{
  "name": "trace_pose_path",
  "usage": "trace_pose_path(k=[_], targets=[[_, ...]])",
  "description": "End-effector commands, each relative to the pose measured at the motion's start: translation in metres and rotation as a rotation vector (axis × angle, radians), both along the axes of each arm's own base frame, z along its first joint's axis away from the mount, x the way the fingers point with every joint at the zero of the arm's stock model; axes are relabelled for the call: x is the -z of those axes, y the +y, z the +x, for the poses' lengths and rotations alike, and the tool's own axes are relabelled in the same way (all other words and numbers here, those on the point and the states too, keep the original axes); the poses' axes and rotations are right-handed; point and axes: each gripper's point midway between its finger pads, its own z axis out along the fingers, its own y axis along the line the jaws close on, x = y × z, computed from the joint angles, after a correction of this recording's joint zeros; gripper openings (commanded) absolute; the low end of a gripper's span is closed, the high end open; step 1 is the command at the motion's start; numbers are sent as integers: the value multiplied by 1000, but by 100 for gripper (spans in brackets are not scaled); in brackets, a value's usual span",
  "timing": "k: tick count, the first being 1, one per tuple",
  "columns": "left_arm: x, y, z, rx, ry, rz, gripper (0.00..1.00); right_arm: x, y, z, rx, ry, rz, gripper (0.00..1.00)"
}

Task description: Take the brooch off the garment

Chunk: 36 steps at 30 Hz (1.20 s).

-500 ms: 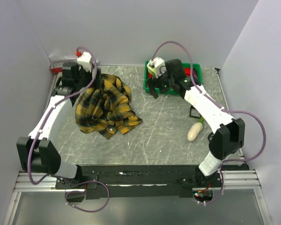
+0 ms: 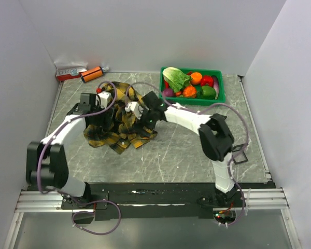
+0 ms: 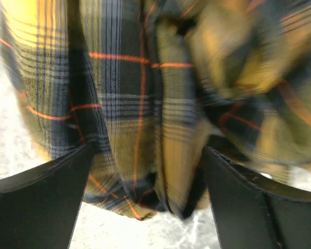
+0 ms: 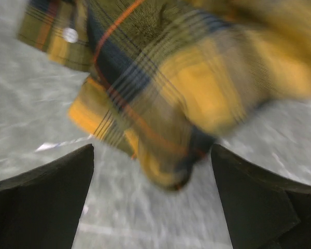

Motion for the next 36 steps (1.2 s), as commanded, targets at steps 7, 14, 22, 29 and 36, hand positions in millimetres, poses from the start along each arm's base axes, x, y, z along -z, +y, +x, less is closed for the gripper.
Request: trace_pose_path(k=[7,14,22,29,36], targets=[[16,54,21,-136,159,0,5,-48,-35,64,190,-165,0,0],[-92,108,26,-45,-126,1,1,-133,-114,31,243,-203,102,0],[-143,97,13,129,-125,57,8,-153,-133,3,256,-192,137,0],[-107,97,-8,164,-38,82,16,-140,-139,5,285,-143,131,0],[-184,96,-7,168,-175,124,1,-193,-168,21,391,-254,192,0]])
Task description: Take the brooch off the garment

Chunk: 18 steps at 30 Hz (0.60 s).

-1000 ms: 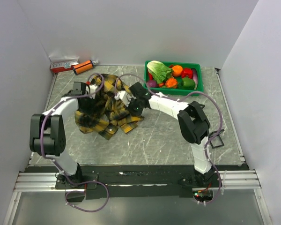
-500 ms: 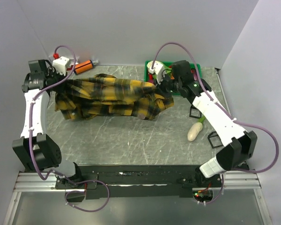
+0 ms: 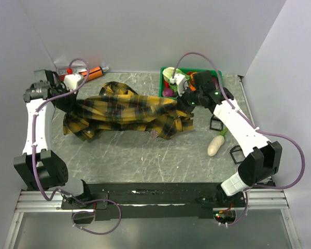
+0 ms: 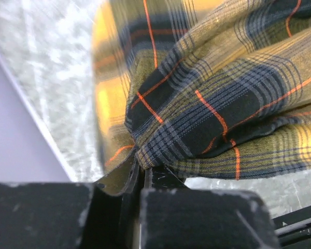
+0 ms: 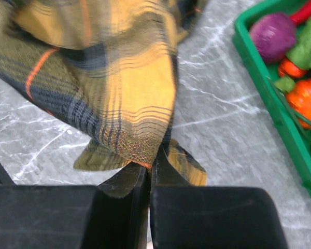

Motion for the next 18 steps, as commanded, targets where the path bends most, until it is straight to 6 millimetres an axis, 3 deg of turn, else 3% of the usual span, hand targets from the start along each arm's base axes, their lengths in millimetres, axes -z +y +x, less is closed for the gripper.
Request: trace_pose_path(k=[1,2,3,4,5,6,7,9,13,18], targets=[[-120,-2,12,45,-300,62,1,-83,-21,13,76,-172,112,0],[-145,-3,15,39,-369,66,1,-95,-22,15,75,-189,134,1],[-193,-5,13,32,-500,84,1,-105,-21,13,64,-196,151,2],[-222,-8,13,7,-585,60,1,-128,-18,13,44,-238,182,4],[-260,-8,15,0,-725,74,1,-140,-17,13,39,-252,200,5],[-293,-13,2,-4,-838,80,1,-150,-14,12,33,-263,217,6],[-312,-15,-4,-8,-911,79,1,-171,-13,13,30,-303,242,6],[-352,-20,-22,-17,-1085,89,1,-190,-8,10,19,-326,284,7],[-384,-22,-41,-18,-1190,133,1,-233,-9,3,17,-416,337,7],[-422,-24,-76,-49,-1289,171,1,-264,-16,-16,39,-502,382,3]])
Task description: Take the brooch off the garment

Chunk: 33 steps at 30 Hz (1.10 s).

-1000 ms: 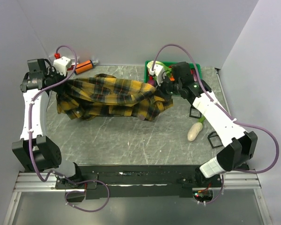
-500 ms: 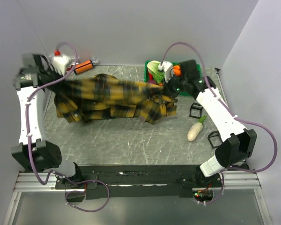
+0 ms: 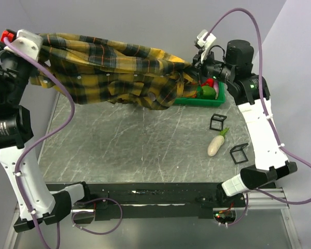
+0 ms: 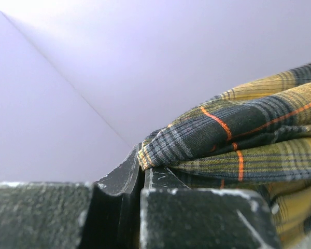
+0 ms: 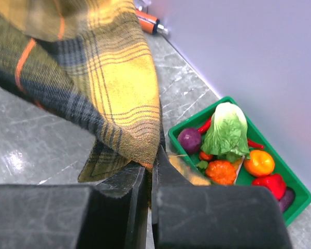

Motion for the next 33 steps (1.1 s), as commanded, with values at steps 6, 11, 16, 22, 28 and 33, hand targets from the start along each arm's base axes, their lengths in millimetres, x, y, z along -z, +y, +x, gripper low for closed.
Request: trace_pose_path(k=[6,11,16,22,28,33], targets=[[-74,2,-69,-89,-293,-10,1,-94,-6,-85,-49,-232,111,1],[-117,7,-126,-168,-493,-27,1,-128,-15,-119,-44,-336,171,1],[-140,1,-164,-206,-566,48,1,-157,-25,-149,-62,-413,202,0],[-111,10,-140,-233,-479,46,1,-113,-20,-153,-93,-309,180,0],[85,6,-12,-52,129,-29,1,17,4,-114,-141,-65,66,0],[250,10,65,26,495,-128,1,118,24,-69,-142,155,1,0]])
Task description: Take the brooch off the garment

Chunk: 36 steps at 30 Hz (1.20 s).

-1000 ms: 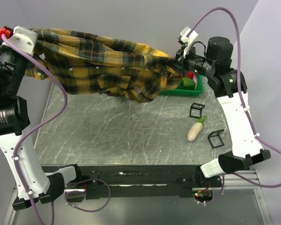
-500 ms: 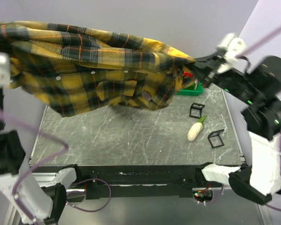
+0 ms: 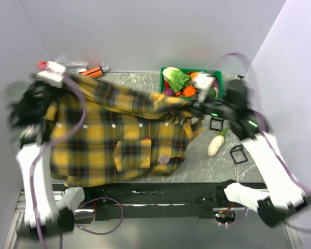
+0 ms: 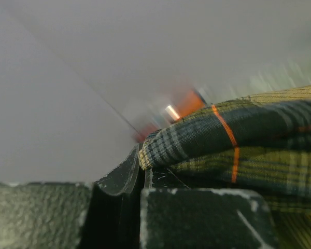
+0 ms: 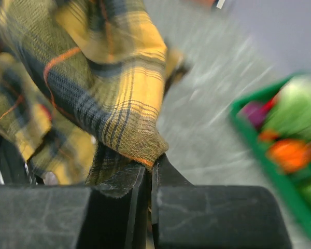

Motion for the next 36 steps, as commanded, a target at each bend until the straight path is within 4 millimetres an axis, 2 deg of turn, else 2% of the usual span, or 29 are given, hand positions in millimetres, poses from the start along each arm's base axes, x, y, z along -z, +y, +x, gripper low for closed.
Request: trace_pose_path(k=[1,2,3,4,5,6,7,8,9,11,12,15,16,17,18,19,20,23,27,32,36], targets=[[129,-6,55,103,321,-113,1,65,22,47,-8,120,-38,0],[160,-2,73,106,392,-142,1,77,25,54,-17,150,-47,0],[169,-1,86,107,408,-158,1,100,32,70,-16,211,-71,4],[180,-1,96,117,444,-176,1,111,34,81,-2,249,-75,13],[199,5,118,112,502,-204,3,123,32,95,28,300,-82,32],[214,6,125,103,570,-233,13,140,38,117,50,366,-91,52],[226,9,134,89,622,-265,25,148,37,129,85,431,-73,56],[236,20,159,49,667,-289,39,151,31,145,118,450,-54,58],[250,23,157,5,753,-347,46,158,30,160,135,464,-45,61],[256,35,176,-43,798,-375,52,158,28,173,142,443,-49,61],[257,40,176,-67,811,-413,57,155,28,181,133,429,-56,61],[253,51,163,-91,793,-458,61,163,30,174,42,438,-116,61],[266,52,155,-98,805,-460,63,169,31,171,0,418,-153,61],[258,55,146,-110,783,-450,64,182,29,164,-22,450,-183,61],[263,56,141,-110,781,-436,65,189,28,161,-36,449,-207,63],[282,53,127,-113,828,-434,65,197,25,160,-53,433,-237,63],[284,53,120,-114,837,-426,65,211,23,156,-61,453,-257,63],[311,58,99,-144,936,-414,65,235,21,147,-108,474,-316,64],[332,79,91,-219,995,-396,65,264,17,131,-168,493,-429,65],[350,96,96,-251,1042,-433,63,280,7,118,-175,504,-490,65],[365,93,108,-201,1054,-476,58,300,-1,115,-171,529,-543,65]])
